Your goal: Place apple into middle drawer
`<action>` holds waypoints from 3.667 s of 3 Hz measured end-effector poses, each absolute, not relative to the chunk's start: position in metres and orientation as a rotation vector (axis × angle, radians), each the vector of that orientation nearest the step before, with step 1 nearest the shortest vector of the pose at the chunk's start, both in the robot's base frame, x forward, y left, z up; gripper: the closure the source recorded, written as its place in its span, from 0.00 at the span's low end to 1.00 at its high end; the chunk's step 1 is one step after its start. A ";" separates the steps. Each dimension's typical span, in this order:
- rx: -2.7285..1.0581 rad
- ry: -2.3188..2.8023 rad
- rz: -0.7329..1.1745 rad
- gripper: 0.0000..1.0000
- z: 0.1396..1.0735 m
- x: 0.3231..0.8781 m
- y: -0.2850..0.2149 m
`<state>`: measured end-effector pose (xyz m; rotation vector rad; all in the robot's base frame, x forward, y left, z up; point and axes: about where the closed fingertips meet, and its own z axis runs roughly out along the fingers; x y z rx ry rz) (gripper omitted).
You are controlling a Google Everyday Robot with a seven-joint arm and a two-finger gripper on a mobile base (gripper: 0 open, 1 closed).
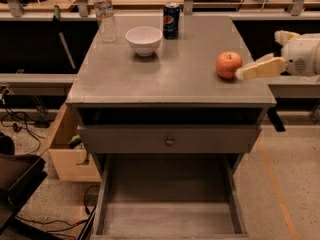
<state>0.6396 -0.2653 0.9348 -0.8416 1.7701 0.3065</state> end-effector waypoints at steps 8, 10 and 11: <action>-0.870 1.700 0.537 0.96 0.857 0.712 -0.206; -1.010 1.629 0.499 1.00 0.886 0.675 -0.178; -1.111 1.586 0.564 1.00 0.894 0.607 -0.156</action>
Offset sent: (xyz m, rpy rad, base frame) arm 0.0615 0.0376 -0.0430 0.1386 0.0202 0.1397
